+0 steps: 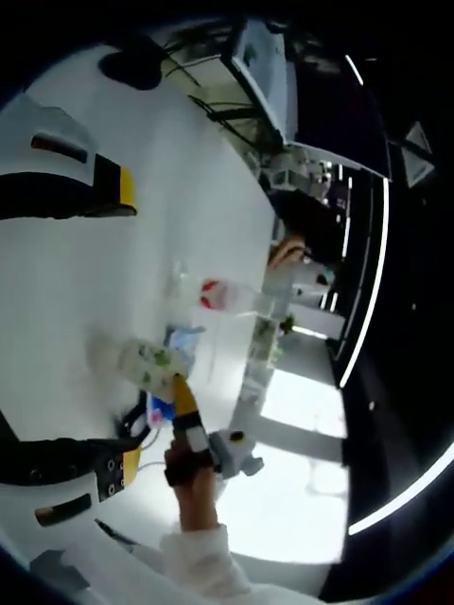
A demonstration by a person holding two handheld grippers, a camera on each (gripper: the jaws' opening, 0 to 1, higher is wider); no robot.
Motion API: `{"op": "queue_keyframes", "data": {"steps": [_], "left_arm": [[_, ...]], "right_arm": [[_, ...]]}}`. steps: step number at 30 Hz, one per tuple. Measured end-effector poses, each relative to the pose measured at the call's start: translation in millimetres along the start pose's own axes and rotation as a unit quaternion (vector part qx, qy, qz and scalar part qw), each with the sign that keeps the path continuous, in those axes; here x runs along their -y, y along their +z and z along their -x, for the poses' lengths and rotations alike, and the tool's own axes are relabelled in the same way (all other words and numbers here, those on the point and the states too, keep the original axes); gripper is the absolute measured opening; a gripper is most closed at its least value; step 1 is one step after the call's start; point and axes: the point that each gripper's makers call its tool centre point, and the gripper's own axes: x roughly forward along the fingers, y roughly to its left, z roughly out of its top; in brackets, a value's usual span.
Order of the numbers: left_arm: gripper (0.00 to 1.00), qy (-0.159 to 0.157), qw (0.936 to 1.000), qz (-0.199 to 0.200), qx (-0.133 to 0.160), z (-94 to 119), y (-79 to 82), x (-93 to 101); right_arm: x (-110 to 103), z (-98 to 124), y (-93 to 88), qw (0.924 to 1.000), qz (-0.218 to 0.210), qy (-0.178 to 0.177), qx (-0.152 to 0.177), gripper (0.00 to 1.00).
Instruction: Arrange the tabletop items into an orderly group along one side of the table until the central work area is clear of visible clutter.
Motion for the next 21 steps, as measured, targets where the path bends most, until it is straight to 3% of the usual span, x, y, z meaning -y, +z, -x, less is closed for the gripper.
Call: {"op": "queue_keyframes", "data": {"steps": [5,13,19,21], "left_arm": [[0.94,-0.003,1.0000,-0.001,-0.003,0.1,-0.8,1.6],[0.93,0.002,1.0000,0.005,0.007,1.9,2.6,-2.5],[0.92,0.000,1.0000,0.004,0.004,1.2,1.2,-1.8],[0.92,0.000,1.0000,0.005,0.004,1.3,1.2,-2.1]], "right_arm": [[4.0,1.4,13.3,0.9984,0.049,-0.027,-0.004,0.00],[7.1,-1.5,25.6,0.9962,0.073,-0.046,0.002,0.00],[14.6,-2.6,37.1,0.9860,0.151,-0.068,-0.021,0.00],[15.8,-4.5,40.5,0.9855,0.153,-0.069,-0.025,0.00]]}}
